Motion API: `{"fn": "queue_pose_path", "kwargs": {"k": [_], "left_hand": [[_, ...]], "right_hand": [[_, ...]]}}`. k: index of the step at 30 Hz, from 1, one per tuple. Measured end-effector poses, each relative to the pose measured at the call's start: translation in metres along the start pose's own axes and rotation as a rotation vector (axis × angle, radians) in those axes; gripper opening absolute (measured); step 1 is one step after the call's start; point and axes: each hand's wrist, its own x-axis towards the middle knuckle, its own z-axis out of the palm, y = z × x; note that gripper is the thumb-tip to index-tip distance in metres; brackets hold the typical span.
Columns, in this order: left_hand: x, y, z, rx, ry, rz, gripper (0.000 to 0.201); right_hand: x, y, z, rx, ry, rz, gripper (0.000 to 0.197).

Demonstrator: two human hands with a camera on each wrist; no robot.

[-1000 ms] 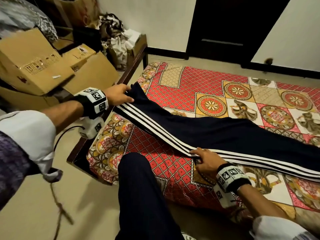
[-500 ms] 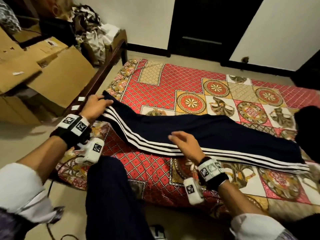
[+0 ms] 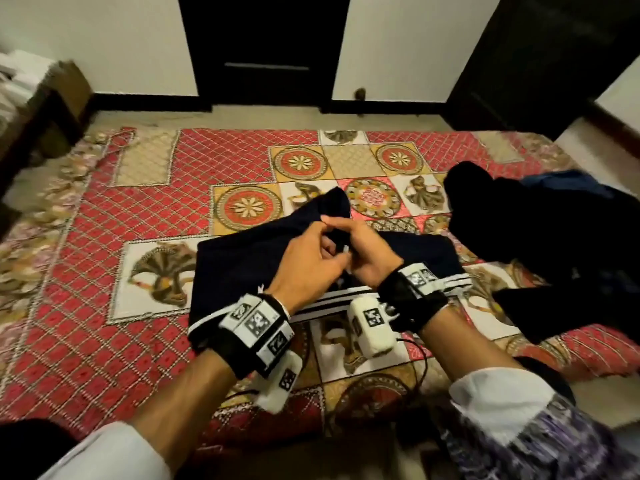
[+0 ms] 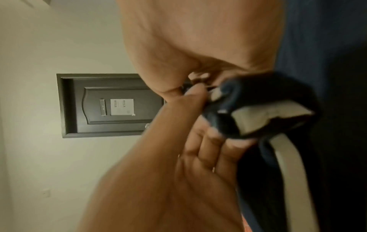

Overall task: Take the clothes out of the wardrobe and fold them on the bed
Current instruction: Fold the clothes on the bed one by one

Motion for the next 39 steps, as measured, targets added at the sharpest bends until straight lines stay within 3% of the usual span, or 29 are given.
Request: {"fn": "queue_pose_path", "kwargs": {"k": [3,7,10,12,14,17,19,23,26,31,36,39], "left_hand": [[0.001,-0.004,0.048,-0.071,-0.097,0.091,0.046],[0.001,-0.04,0.068,0.178,-0.035,0.225,0.035],[0.005,-0.085,0.056,0.442,-0.034,0.174,0.039],[0.005,-0.114,0.044,0.621,-0.053,0.127,0.047],[-0.001,-0.135,0.036,0.764,-0.083,0.094,0.057],[-0.013,-0.149,0.037,0.823,-0.08,0.081,0.062],[-0.015,-0.15,0.039,0.82,-0.058,0.07,0.066],[-0.009,-0.149,0.039,0.812,-0.074,0.032,0.073],[-0.013,-0.154,0.044,0.861,-0.112,0.054,0.07],[-0.014,-0.158,0.044,0.853,-0.106,0.015,0.074],[-0.015,-0.158,0.046,0.904,-0.155,-0.004,0.079],[-0.006,-0.147,0.041,0.868,-0.145,0.004,0.08]], "right_hand": [[0.015,-0.013,-0.078,-0.045,0.082,0.08,0.024],[0.037,-0.027,-0.169,-0.15,0.269,0.066,0.028],[0.054,-0.025,-0.232,-0.224,0.377,0.089,0.033],[0.074,-0.02,-0.268,-0.404,0.418,0.088,0.04],[0.098,-0.008,-0.297,-0.515,0.419,0.043,0.034],[0.096,-0.008,-0.286,-0.53,0.44,-0.043,0.011],[0.086,-0.014,-0.273,-0.676,0.461,-0.082,0.007],[0.078,-0.018,-0.275,-0.794,0.51,-0.133,0.017],[0.077,-0.012,-0.279,-0.954,0.528,-0.073,0.033],[0.065,-0.015,-0.278,-1.158,0.856,-0.258,0.034],[0.068,0.004,-0.273,-1.311,0.921,-0.224,0.034],[0.068,-0.002,-0.26,-1.442,0.926,-0.404,0.043]]}}
